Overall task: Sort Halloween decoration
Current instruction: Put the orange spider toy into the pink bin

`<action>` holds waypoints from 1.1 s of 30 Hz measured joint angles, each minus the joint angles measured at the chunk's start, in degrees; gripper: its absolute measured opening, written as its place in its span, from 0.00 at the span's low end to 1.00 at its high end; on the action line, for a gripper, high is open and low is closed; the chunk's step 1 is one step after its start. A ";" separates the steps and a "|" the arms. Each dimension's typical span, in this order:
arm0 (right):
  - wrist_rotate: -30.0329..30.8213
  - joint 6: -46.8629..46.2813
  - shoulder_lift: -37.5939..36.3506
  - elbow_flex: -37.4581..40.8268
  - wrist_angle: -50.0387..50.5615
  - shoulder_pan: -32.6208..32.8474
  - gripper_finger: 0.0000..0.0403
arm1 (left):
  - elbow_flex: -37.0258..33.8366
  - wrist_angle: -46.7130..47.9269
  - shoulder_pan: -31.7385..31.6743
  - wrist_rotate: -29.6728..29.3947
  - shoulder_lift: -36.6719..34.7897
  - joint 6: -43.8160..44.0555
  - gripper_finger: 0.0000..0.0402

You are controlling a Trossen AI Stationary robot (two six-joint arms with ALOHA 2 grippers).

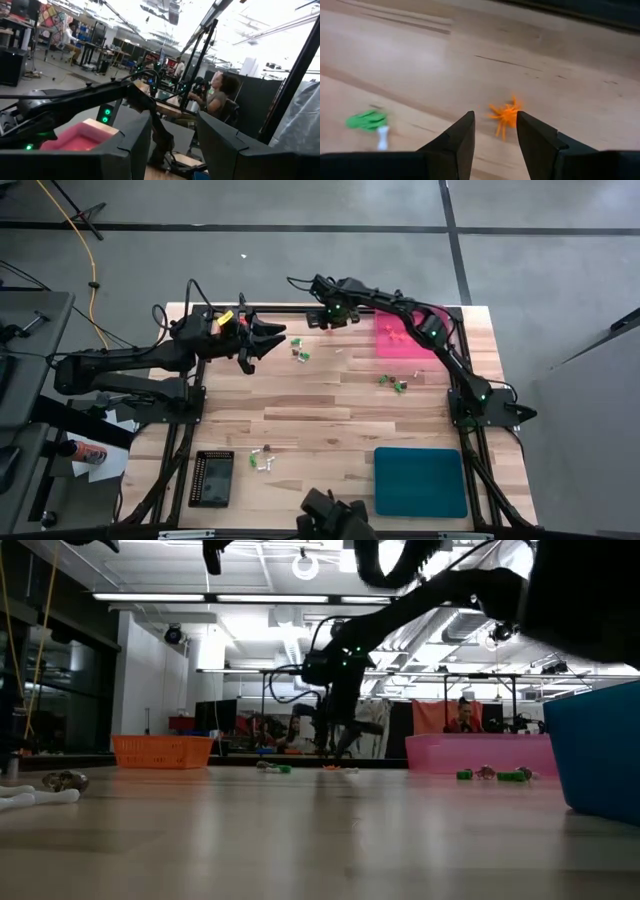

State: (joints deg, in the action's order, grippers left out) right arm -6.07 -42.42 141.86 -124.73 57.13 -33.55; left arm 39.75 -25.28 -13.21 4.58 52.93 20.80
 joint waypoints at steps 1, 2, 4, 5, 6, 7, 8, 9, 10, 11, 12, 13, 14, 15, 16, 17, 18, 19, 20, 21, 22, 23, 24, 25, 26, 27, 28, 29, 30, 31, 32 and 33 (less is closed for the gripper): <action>0.00 -0.14 0.47 -0.15 0.15 -0.17 0.34 | 0.00 0.16 0.00 0.00 0.00 0.00 0.36; 0.00 -0.19 0.74 -0.15 0.30 -0.23 0.34 | 0.00 0.45 0.00 0.00 0.00 0.00 0.36; 0.29 -0.19 0.76 0.39 0.50 -0.28 0.34 | 0.00 1.01 0.00 -0.02 0.01 0.01 0.36; 0.53 -0.33 0.70 0.55 0.25 -0.30 0.34 | 0.00 1.16 0.00 0.00 0.02 0.00 0.36; 1.03 -0.65 0.70 0.55 0.31 -0.36 0.34 | 0.00 1.37 0.00 -0.02 0.01 0.00 0.36; 1.06 -0.69 0.70 0.55 0.42 -0.46 0.34 | 0.00 1.64 0.00 -0.02 0.00 0.01 0.36; 0.68 -0.67 0.70 0.55 0.43 -0.58 0.34 | 0.00 1.95 0.00 -0.02 0.01 0.02 0.36; 0.21 -0.64 0.70 0.55 0.53 -0.73 0.34 | 0.00 2.17 0.00 -0.02 0.02 0.02 0.36; -0.06 -0.53 0.70 0.55 0.72 -0.87 0.34 | 0.00 2.19 0.00 -0.02 0.02 0.02 0.36; -0.12 0.01 0.70 0.55 0.95 -0.96 0.33 | 0.00 2.12 0.00 0.00 0.02 0.02 0.36; -0.12 0.51 0.70 0.56 1.14 -0.98 0.32 | 0.00 2.10 0.00 -0.01 0.02 0.02 0.36; -0.04 1.05 0.70 0.58 1.40 -0.98 0.30 | 0.00 2.14 0.00 -0.01 0.02 0.00 0.36; 0.00 1.57 0.70 0.58 1.73 -0.98 0.28 | 0.00 2.13 0.00 -0.02 0.02 0.01 0.36; 0.04 2.26 0.70 0.58 2.11 -0.98 0.24 | 0.00 2.11 0.00 -0.02 0.02 0.02 0.36; 0.25 2.99 0.70 0.58 2.49 -0.98 0.20 | 0.00 2.09 0.00 -0.02 0.02 0.01 0.36; 0.76 4.03 0.70 0.58 2.96 -1.00 0.15 | 0.00 2.09 0.00 -0.02 0.02 0.00 0.36; 1.61 5.39 0.70 0.58 3.70 -0.98 0.09 | 0.00 2.03 0.00 -0.02 0.02 0.01 0.36; 2.04 7.01 0.70 0.62 4.52 -0.98 0.05 | 0.00 1.91 0.00 -0.02 0.02 0.02 0.36; 2.16 8.84 0.48 0.64 4.77 -0.98 0.03 | 0.00 1.86 0.00 -0.02 0.01 0.00 0.36; 2.41 10.38 0.23 0.68 5.18 -0.98 0.03 | 0.00 1.92 0.00 -0.02 -0.05 0.00 0.36; 2.65 11.65 -0.22 0.77 5.58 -0.98 0.04 | 0.00 1.97 0.00 -0.02 -0.18 0.07 0.36; 2.99 12.90 -0.90 0.86 5.82 -0.98 0.05 | 0.00 1.91 0.00 -0.02 -0.33 0.10 0.36; 3.75 14.65 -1.96 0.86 5.93 -0.93 0.04 | 0.00 1.89 0.00 -0.02 -0.49 0.09 0.36; 4.50 17.24 -3.30 0.87 5.98 -0.72 0.03 | 0.00 1.76 0.00 -0.02 -0.56 0.07 0.36; 5.26 20.39 -5.06 0.86 6.02 -0.40 0.02 | 0.00 1.84 0.00 -0.02 -0.67 0.08 0.36; 6.10 23.34 -7.06 0.85 6.32 0.06 0.01 | 0.00 2.08 0.00 -0.02 -0.80 0.09 0.36; 6.82 26.03 -8.85 0.82 6.93 0.71 0.01 | 0.00 1.97 0.00 -0.02 -0.87 0.02 0.36; 7.83 28.26 -10.79 0.77 7.27 1.51 0.02 | 0.00 1.83 0.00 -0.04 -0.91 -0.21 0.36; 8.28 30.43 -12.57 0.87 7.46 2.18 0.02 | 0.00 1.97 0.00 -0.05 -0.92 -0.47 0.36; 9.08 32.47 -14.43 1.31 7.24 2.99 0.01 | 0.00 2.21 0.00 -0.17 -0.92 -0.55 0.36; 9.23 34.02 -16.67 2.40 6.46 3.65 0.01 | 0.00 2.39 0.00 -0.42 -0.90 -0.52 0.36; 9.05 35.07 -18.96 4.11 5.32 4.32 0.01 | 0.00 2.64 0.00 -0.71 -0.90 -0.50 0.36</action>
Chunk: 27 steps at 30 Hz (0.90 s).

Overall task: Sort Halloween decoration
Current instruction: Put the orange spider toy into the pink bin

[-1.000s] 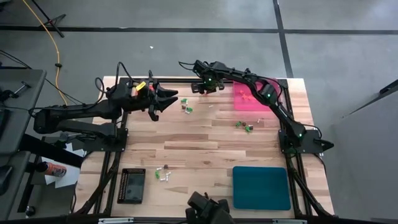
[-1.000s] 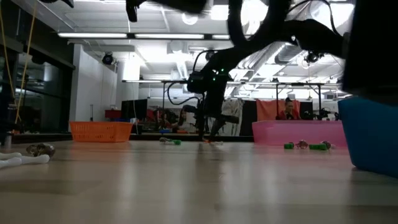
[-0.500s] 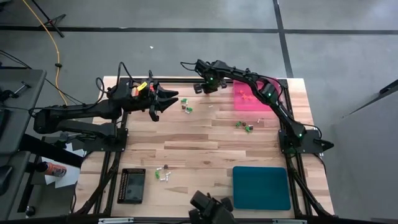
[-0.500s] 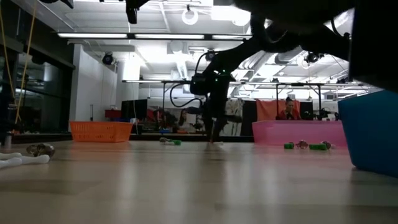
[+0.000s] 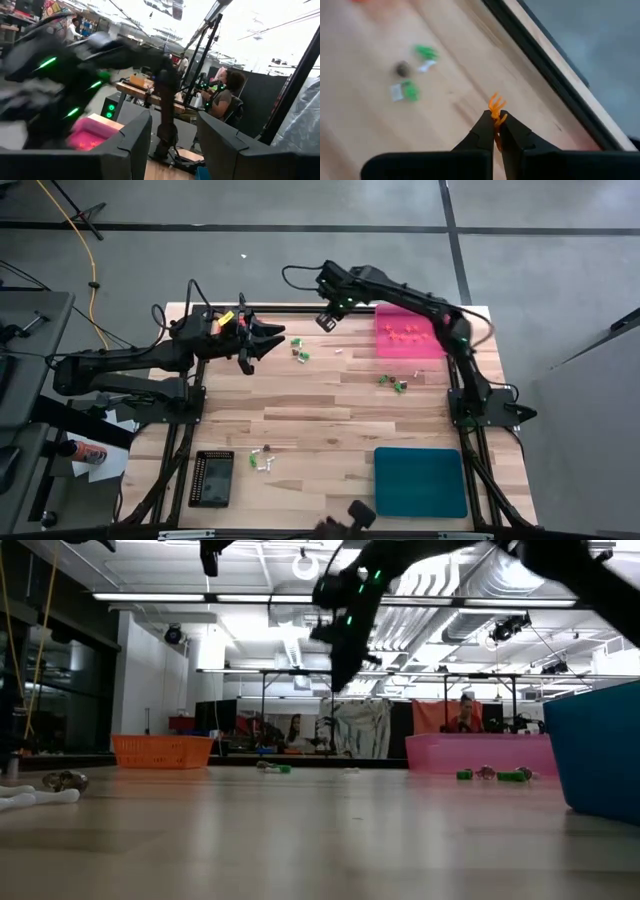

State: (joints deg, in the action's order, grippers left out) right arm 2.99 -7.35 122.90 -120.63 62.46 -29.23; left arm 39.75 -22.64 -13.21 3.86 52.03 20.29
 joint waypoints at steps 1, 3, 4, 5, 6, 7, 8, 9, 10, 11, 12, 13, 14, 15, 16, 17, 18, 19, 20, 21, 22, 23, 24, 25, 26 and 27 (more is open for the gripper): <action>0.04 0.31 -2.68 2.44 -2.20 0.61 0.01 | 0.00 0.34 0.00 -0.38 0.00 0.00 0.36; -0.52 -0.06 -8.35 9.37 -6.69 1.63 0.01 | 0.00 1.68 0.00 -0.62 0.02 0.02 0.36; -1.32 -0.43 -11.43 13.77 -9.58 2.14 0.01 | -0.01 2.16 0.00 -0.73 0.05 0.01 0.36; -2.25 -0.87 -14.46 18.56 -12.70 2.76 0.01 | -0.02 2.47 0.00 -0.89 0.07 0.02 0.36; -3.02 -1.60 -17.91 23.72 -16.13 3.42 0.01 | -0.02 2.48 0.00 -1.24 0.07 0.03 0.36; -4.44 -2.39 -21.31 29.12 -19.54 4.12 0.01 | -0.02 2.47 0.00 -1.47 0.04 0.23 0.36; -5.66 -3.64 -24.71 34.24 -22.80 4.99 0.01 | -0.02 2.45 0.00 -1.49 0.07 0.64 0.36; -7.06 -5.50 -28.20 39.47 -26.37 5.87 0.01 | -0.02 2.39 0.00 -1.60 0.19 0.90 0.36; -8.16 -7.52 -31.49 44.56 -29.94 6.89 0.01 | -0.02 2.49 0.00 -1.60 0.25 1.06 0.36; -9.02 -9.63 -34.65 49.45 -33.57 8.07 0.01 | -0.02 2.55 0.00 -1.60 0.30 1.04 0.36; -9.77 -11.62 -37.60 54.02 -37.16 9.36 0.01 | -0.02 2.42 0.00 -1.60 0.42 0.79 0.36; -10.28 -13.42 -40.59 58.35 -40.79 10.80 0.01 | -0.02 2.27 0.00 -1.60 0.64 0.55 0.36; -10.39 -15.19 -43.24 62.18 -44.70 12.27 0.01 | -0.02 2.33 0.00 -1.60 0.91 0.26 0.36; -10.45 -16.91 -45.79 65.65 -48.68 13.77 0.01 | -0.02 2.45 0.00 -1.60 1.28 -0.04 0.36; -10.51 -18.33 -48.01 68.80 -52.81 15.34 0.01 | -0.02 2.44 0.00 -1.59 1.70 -0.66 0.36; -10.54 -19.41 -49.82 71.55 -57.27 16.72 0.01 | -0.02 2.42 0.01 -1.45 2.13 -1.83 0.36; -10.54 -19.81 -51.27 73.81 -61.24 18.17 0.01 | -0.02 2.25 0.11 -0.90 2.67 -3.56 0.36; -10.52 -19.71 -52.28 75.61 -65.56 19.53 0.01 | -0.02 2.23 0.24 -0.20 3.27 -5.44 0.36; -10.31 -19.34 -53.10 77.02 -69.41 20.71 0.01 | -0.02 2.47 0.46 0.47 3.82 -7.38 0.35; -9.78 -18.78 -53.45 77.80 -73.12 21.82 0.01 | -0.04 2.48 0.84 0.60 4.44 -9.18 0.34; -9.45 -17.89 -53.49 78.05 -76.15 22.70 0.01 | -0.04 2.31 1.34 0.68 5.10 -10.68 0.32; -9.45 -16.80 -53.49 78.05 -77.98 23.41 0.01 | -0.05 2.59 1.76 0.77 5.64 -11.78 0.29; -9.39 -15.51 -53.36 77.57 -78.75 24.03 0.01 | -0.07 2.70 2.15 0.83 6.21 -12.35 0.25; -9.38 -13.84 -52.95 76.66 -79.44 24.60 0.01 | -0.07 2.77 2.56 0.86 6.76 -12.48 0.20; -9.35 -12.15 -52.65 75.52 -79.47 25.05 0.01 | -0.07 3.78 2.93 0.89 7.05 -12.46 0.15; -9.30 -10.33 -52.49 74.50 -79.31 25.44 0.01 | -0.07 4.71 3.33 0.93 7.37 -12.46 0.08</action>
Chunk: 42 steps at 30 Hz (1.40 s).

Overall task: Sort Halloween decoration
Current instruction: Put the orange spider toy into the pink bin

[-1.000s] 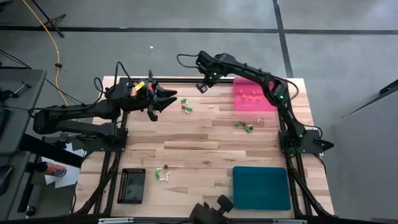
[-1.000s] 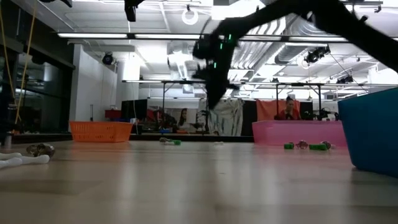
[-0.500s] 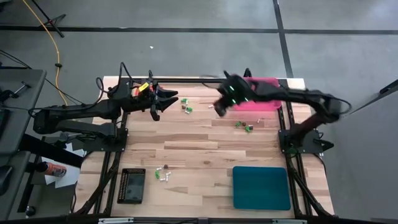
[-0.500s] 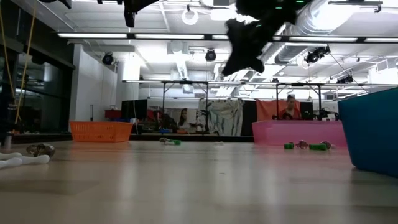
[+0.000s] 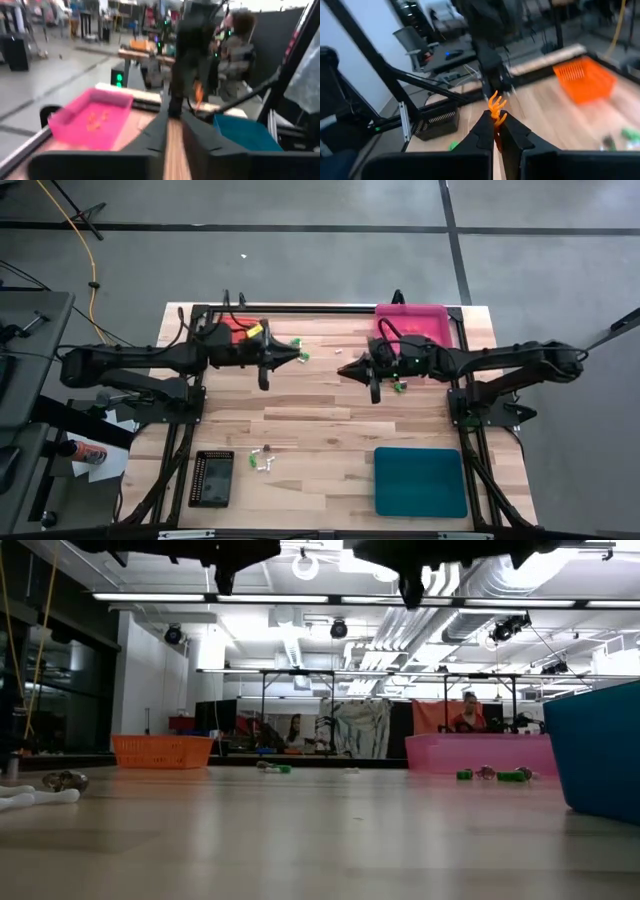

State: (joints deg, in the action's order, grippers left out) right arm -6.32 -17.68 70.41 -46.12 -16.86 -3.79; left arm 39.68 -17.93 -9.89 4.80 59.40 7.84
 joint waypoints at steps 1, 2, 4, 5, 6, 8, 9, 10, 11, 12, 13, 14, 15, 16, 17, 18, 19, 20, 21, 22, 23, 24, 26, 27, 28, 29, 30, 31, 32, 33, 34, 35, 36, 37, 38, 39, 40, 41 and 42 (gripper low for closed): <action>0.01 1.71 0.29 -1.21 -0.04 0.28 0.01 | 0.00 0.90 0.44 0.00 0.31 0.22 0.04; 0.01 3.39 0.68 -2.27 -0.18 0.46 0.01 | -0.02 2.55 0.77 0.04 0.35 1.12 0.03; 0.03 6.06 1.21 -3.99 0.34 0.58 0.01 | -0.04 4.11 1.50 0.02 0.32 2.29 0.03; 0.01 7.02 1.49 -4.66 0.42 0.53 0.01 | -0.11 4.51 2.01 -0.01 0.28 2.47 0.02; 0.02 7.67 1.70 -5.41 0.25 0.42 0.01 | -0.45 4.32 2.56 -0.08 0.28 2.70 0.01; 0.01 8.70 1.65 -6.03 0.47 0.07 0.01 | -1.21 4.11 3.70 -0.80 0.32 3.97 0.00; 0.01 8.88 1.68 -6.24 0.63 0.01 0.01 | -1.80 3.42 4.33 -1.36 0.30 4.48 0.00; 0.01 8.95 1.68 -6.26 0.93 -0.11 0.01 | -2.64 2.10 4.97 -2.32 0.30 5.12 0.00; -0.01 8.94 1.71 -6.26 1.18 -0.22 0.01 | -3.70 0.45 5.58 -3.47 0.30 5.71 0.00; -0.14 8.95 1.73 -6.26 1.40 -0.36 0.01 | -4.82 -0.95 6.13 -4.45 0.30 6.67 0.00; -0.43 8.95 1.73 -6.26 1.57 -0.36 0.01 | -5.82 -2.21 6.57 -5.45 0.32 7.25 0.00; -0.75 8.97 1.73 -6.26 1.75 -0.36 0.01 | -6.56 -3.42 6.97 -6.10 0.32 7.76 0.00; -0.84 8.99 1.73 -6.26 2.22 -0.34 0.01 | -7.05 -4.68 7.23 -6.50 0.32 8.00 0.00; -0.89 9.12 1.73 -6.26 2.82 -0.33 0.01 | -7.26 -5.57 7.36 -6.68 0.32 8.01 0.00; -0.98 9.17 1.73 -6.26 3.35 -0.33 0.01 | -7.25 -6.15 7.36 -6.77 0.30 7.97 0.00; -1.01 9.17 1.73 -6.26 3.73 -0.33 0.01 | -7.18 -6.36 7.33 -6.80 0.30 7.75 0.00; -1.01 9.17 1.73 -6.26 3.95 -0.33 0.01 | -7.02 -6.23 7.19 -6.84 0.30 7.21 0.00; -1.01 9.17 1.73 -6.26 4.22 -0.33 0.01 | -6.83 -6.19 7.05 -6.90 0.30 6.70 0.00; -1.01 9.17 1.73 -6.26 4.40 -0.33 0.01 | -6.74 -6.36 6.86 -6.92 0.30 6.48 0.00; -1.01 9.17 1.73 -6.26 4.46 -0.33 0.01 | -6.73 -6.46 6.68 -6.96 0.28 6.48 0.00; -0.99 9.17 1.73 -6.26 4.50 -0.33 0.01 | -6.73 -6.35 6.42 -6.97 0.28 6.54 0.00; -0.99 9.17 1.73 -6.26 4.54 -0.33 0.01 | -6.73 -6.28 6.21 -6.97 0.28 6.65 0.00; -0.99 9.19 1.73 -6.26 4.58 -0.33 0.01 | -6.73 -6.32 5.88 -6.97 0.28 6.86 0.00; -0.99 9.18 1.73 -6.26 4.59 -0.33 0.01 | -6.73 -6.30 5.70 -6.99 0.28 6.91 0.00; -0.99 9.19 1.73 -6.26 4.60 -0.33 0.01 | -6.73 -6.24 5.58 -6.98 0.28 6.91 0.00; -0.97 9.19 1.73 -6.26 4.69 -0.33 0.01 | -6.73 -6.21 5.39 -6.97 0.28 6.92 0.00; -0.97 9.19 1.73 -6.26 4.95 -0.33 0.01 | -6.73 -6.27 5.35 -6.98 0.28 6.93 0.00; -0.97 9.19 1.73 -6.25 5.12 -0.33 0.01 | -6.73 -6.26 5.35 -6.99 0.28 6.93 0.00; -0.97 9.19 1.77 -6.26 5.13 -0.33 0.01 | -6.73 -6.26 5.35 -6.99 0.28 6.92 0.00; -0.97 9.19 1.77 -6.26 5.13 -0.33 0.01 | -6.73 -6.28 5.35 -6.97 0.28 6.82 0.00; -0.97 9.19 1.77 -6.26 5.11 -0.35 0.01 | -6.73 -6.30 5.35 -6.99 0.28 6.62 0.00; -0.95 9.21 1.77 -6.26 5.12 -0.33 0.01 | -6.73 -6.28 5.35 -6.97 0.28 6.60 0.00; -0.95 9.21 1.77 -6.26 5.13 -0.33 0.01 | -6.73 -6.28 5.35 -6.97 0.28 6.60 0.00; -0.95 9.21 1.77 -6.26 5.13 -0.34 0.01 | -6.73 -6.29 5.35 -6.97 0.28 6.59 0.00; -0.94 9.21 1.77 -6.26 5.13 -0.34 0.01 | -6.73 -6.30 5.35 -6.97 0.28 6.57 0.00; -0.93 9.21 1.77 -6.26 5.15 -0.36 0.01 | -6.73 -6.29 5.35 -6.97 0.28 6.58 0.00; -0.79 9.21 1.77 -6.26 5.21 -0.36 0.01 | -6.73 -6.28 5.35 -6.98 0.28 6.58 0.00; -0.45 9.23 1.77 -6.26 5.24 -0.36 0.01 | -6.73 -6.30 5.35 -6.97 0.28 6.58 0.00; 0.09 9.21 1.77 -6.26 5.27 -0.36 0.01 | -6.73 -6.30 5.35 -6.97 0.28 6.58 0.00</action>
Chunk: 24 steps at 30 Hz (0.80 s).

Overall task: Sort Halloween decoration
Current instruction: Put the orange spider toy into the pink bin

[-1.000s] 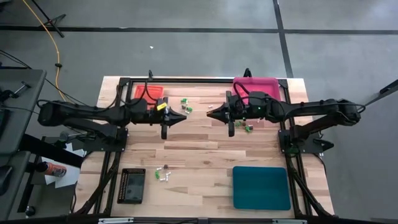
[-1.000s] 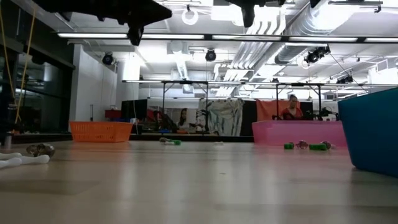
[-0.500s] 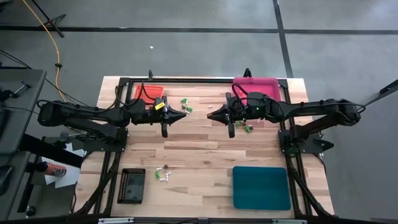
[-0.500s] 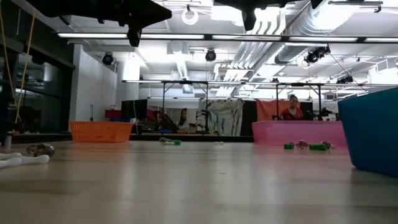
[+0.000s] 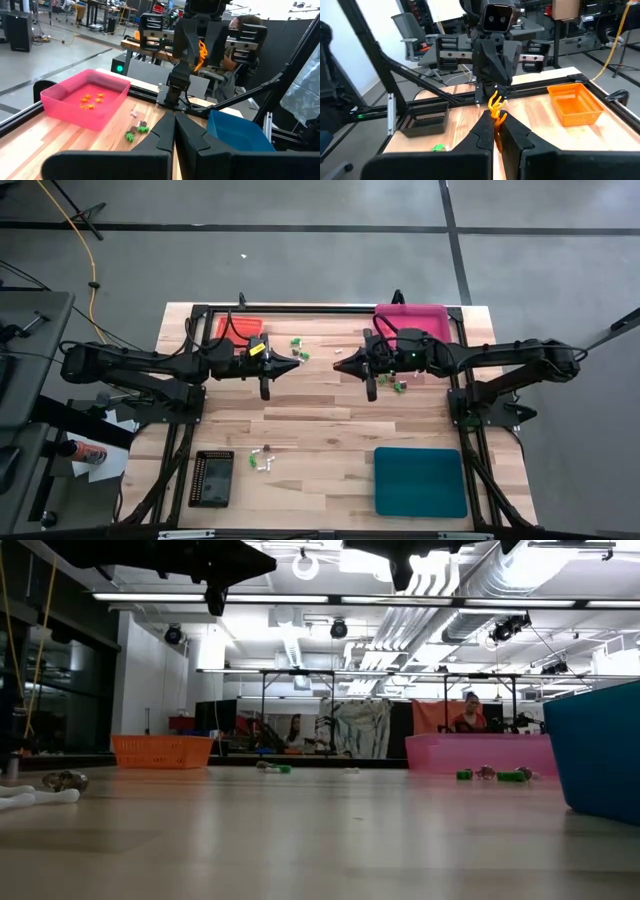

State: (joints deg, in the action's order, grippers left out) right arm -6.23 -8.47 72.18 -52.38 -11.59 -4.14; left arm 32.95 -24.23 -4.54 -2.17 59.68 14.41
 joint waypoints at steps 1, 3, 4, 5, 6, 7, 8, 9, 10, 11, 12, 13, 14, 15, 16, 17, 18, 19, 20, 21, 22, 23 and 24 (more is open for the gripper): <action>0.37 0.02 0.00 0.00 0.08 0.00 0.01 | 0.00 0.02 0.00 0.00 0.00 0.03 0.00; 2.97 -0.04 0.00 0.01 0.36 0.02 0.01 | 0.00 0.00 0.00 0.00 0.00 0.36 0.00; 5.00 -0.31 0.00 0.00 0.79 0.02 0.01 | 0.00 0.00 0.00 0.00 0.00 0.35 0.00; 7.79 -0.83 0.00 0.00 1.63 -0.10 0.01 | 0.00 0.00 0.00 0.00 0.00 0.35 0.00; 10.87 -1.83 0.00 0.00 3.22 -0.56 0.01 | 0.02 0.00 0.00 0.00 0.00 0.35 0.00; 13.93 -2.76 0.00 0.01 5.37 -1.33 0.01 | 0.02 0.00 0.00 0.00 0.00 0.35 0.00; 16.42 -4.18 0.00 0.01 8.02 -2.48 0.01 | 0.02 0.00 0.00 0.00 0.00 0.35 0.00; 18.16 -6.04 0.00 0.02 11.02 -4.03 0.01 | 0.02 0.00 0.00 0.00 0.00 0.35 0.00; 19.13 -8.11 0.00 0.02 14.36 -5.89 0.01 | 0.02 0.00 0.00 0.00 0.00 0.35 0.00; 19.60 -10.58 0.00 0.02 17.85 -8.07 0.01 | 0.02 0.00 0.00 0.00 0.00 0.37 0.00; 19.65 -13.18 0.00 0.02 21.45 -10.60 0.01 | 0.02 0.00 0.00 0.00 0.00 0.37 0.00; 19.71 -15.69 0.06 0.02 24.99 -13.25 0.01 | 0.02 0.00 0.00 -0.01 0.00 0.37 0.00; 19.73 -18.35 0.20 0.02 28.16 -16.03 0.01 | 0.02 0.00 0.00 -0.03 0.00 0.39 0.00; 19.44 -20.83 0.28 0.04 31.12 -19.00 0.01 | 0.02 0.01 0.00 -0.10 0.00 0.39 0.00; 18.79 -22.72 0.28 0.06 33.93 -22.10 0.01 | 0.02 0.02 0.00 -0.33 0.00 0.39 0.00; 17.63 -24.00 0.30 0.07 36.00 -25.29 0.01 | 0.04 0.02 0.00 -0.53 0.00 0.39 0.00; 16.51 -24.91 0.56 0.05 37.64 -28.56 0.01 | 0.04 0.02 0.00 -0.82 0.00 0.41 0.00; 15.41 -25.48 0.96 0.04 39.35 -31.62 0.01 | 0.04 0.02 0.00 -1.08 0.00 0.43 0.00; 14.10 -25.99 1.48 0.05 41.03 -34.77 0.01 | 0.04 0.02 0.00 -1.29 0.00 0.44 0.00; 12.88 -26.08 2.08 0.07 42.24 -37.70 0.01 | 0.04 0.02 0.00 -1.39 0.00 0.44 0.00; 11.47 -26.08 2.92 0.06 42.82 -40.47 0.01 | 0.04 0.02 0.00 -1.42 0.00 0.44 0.00; 10.03 -26.12 4.01 0.04 43.44 -42.84 0.01 | 0.04 0.04 0.00 -1.45 0.00 0.44 0.00; 8.24 -26.25 5.28 0.04 44.48 -45.08 0.01 | 0.04 0.05 0.00 -1.46 0.00 0.46 0.00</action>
State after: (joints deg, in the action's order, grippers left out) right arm 2.01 -34.72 77.46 -52.34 32.89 -49.22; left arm 32.99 -24.18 -4.54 -3.64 59.68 14.87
